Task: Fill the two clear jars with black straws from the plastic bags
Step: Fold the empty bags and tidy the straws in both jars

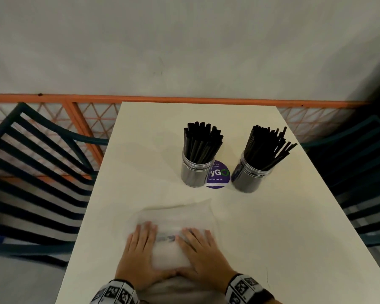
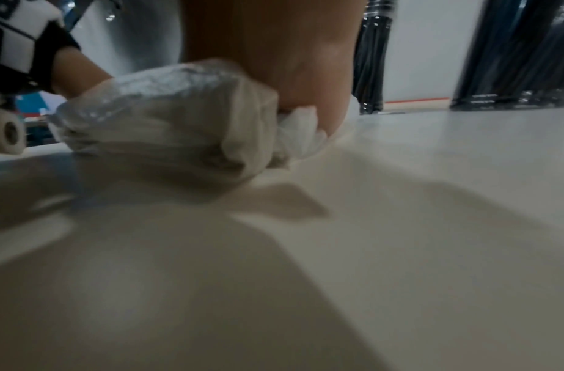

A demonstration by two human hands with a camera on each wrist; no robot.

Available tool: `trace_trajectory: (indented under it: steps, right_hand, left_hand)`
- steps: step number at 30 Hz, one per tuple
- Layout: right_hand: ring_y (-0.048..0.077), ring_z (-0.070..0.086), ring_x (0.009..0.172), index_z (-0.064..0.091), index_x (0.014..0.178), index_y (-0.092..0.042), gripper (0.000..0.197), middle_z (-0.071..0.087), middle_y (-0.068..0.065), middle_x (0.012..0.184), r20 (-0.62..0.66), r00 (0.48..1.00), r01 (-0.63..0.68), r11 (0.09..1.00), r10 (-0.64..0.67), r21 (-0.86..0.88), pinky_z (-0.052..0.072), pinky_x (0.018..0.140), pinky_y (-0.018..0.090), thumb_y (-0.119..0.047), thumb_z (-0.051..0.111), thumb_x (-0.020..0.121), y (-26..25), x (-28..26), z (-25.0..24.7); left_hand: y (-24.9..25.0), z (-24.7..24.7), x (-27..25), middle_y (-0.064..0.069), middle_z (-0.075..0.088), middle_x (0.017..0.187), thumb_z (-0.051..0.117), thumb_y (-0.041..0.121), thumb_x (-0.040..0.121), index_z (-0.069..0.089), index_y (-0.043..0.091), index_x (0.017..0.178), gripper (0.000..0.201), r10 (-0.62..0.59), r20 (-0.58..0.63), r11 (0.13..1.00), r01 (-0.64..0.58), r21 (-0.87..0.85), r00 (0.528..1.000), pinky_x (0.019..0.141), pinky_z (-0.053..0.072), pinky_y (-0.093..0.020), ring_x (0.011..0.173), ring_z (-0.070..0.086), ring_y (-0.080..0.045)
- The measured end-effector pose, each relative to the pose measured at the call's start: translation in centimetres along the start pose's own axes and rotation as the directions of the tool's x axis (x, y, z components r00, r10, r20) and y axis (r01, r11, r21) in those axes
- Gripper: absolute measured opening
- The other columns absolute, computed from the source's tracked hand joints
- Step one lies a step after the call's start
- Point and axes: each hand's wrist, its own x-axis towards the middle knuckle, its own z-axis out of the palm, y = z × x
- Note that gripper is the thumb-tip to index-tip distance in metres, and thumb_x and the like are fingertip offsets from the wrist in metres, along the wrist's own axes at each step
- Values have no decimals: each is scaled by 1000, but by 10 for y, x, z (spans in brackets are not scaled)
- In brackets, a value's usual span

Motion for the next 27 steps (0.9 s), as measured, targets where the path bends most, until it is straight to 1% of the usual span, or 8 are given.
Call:
trace_trajectory:
  steps: [3, 6, 8, 11, 17, 20, 23, 27]
  right_hand:
    - [13, 30, 137, 30, 141, -33, 68, 34, -6, 151, -15, 996, 94, 994, -93, 50, 30, 112, 45, -71, 17, 86, 7, -5, -6]
    - [10, 0, 144, 21, 145, -32, 66, 9, -6, 158, -109, 969, 241, 942, -221, 234, -9, 114, 39, -64, 26, 87, 13, -6, -19]
    - [9, 12, 142, 41, 138, -23, 58, 25, -1, 154, -143, 963, 265, 883, -227, 386, -2, 112, 26, -54, 43, 88, 19, -8, -35]
    - [-11, 49, 108, 63, 117, -16, 33, 62, -2, 126, -239, 956, 282, 751, -169, 596, 23, 94, -2, -34, 55, 91, 40, -22, -64]
    - [0, 62, 77, 70, 84, -30, 15, 66, -29, 74, -375, 918, 219, 626, 128, 749, 44, 67, 9, -19, 60, 87, 121, -66, -110]
    - [4, 54, 60, 68, 72, -29, 18, 64, -14, 62, -395, 866, 167, 566, 307, 807, 43, 62, 16, -15, 66, 83, 168, -85, -124]
    - [4, 58, 73, 61, 88, -30, 22, 65, -7, 78, -396, 823, 161, 502, 407, 850, 43, 71, 18, -24, 77, 73, 211, -90, -136]
    - [6, 38, 123, 22, 138, -31, 104, 43, -10, 130, -333, 892, 132, 529, 305, 838, 31, 95, 22, -46, 84, 56, 249, -73, -157]
  left_hand:
    - [-8, 3, 0, -12, 40, 144, 39, 91, 56, 36, 8, 138, 117, 13, -35, 999, -14, -30, 999, 112, -9, -24, 136, 16, -27]
    - [-13, -3, 0, 1, -2, 158, 36, 91, 58, 12, 12, 146, 120, 58, -72, 998, -58, 7, 996, 111, -7, -23, 143, -13, -15]
    - [-12, -15, 0, 5, -23, 151, 28, 97, 49, -4, 7, 143, 134, 116, -154, 993, -113, 32, 981, 113, -2, -27, 142, -15, -17]
    - [2, -60, -24, 18, 10, 148, 23, 99, 39, 21, 28, 142, 125, 50, -45, 988, -56, -143, 998, 109, 18, -18, 137, 17, -4]
    - [66, -130, -48, 26, 58, 113, 49, 76, 54, 43, 68, 100, 48, 14, -351, 964, -105, -244, 936, 83, 44, -13, 98, 57, 2]
    - [131, -149, -32, 43, 51, 112, 49, 87, 47, 51, 62, 101, 59, 50, -453, 931, -207, -302, 890, 81, 42, -2, 100, 53, 15]
    - [195, -148, 4, 40, 49, 118, 62, 81, 43, 45, 48, 116, 82, 90, -499, 841, -334, -425, 862, 83, 37, 3, 106, 50, 15]
    - [253, -138, 67, 26, 37, 138, 74, 73, 36, 21, 35, 138, 121, 89, -436, 733, -355, -580, 895, 89, 33, 2, 118, 39, 16]
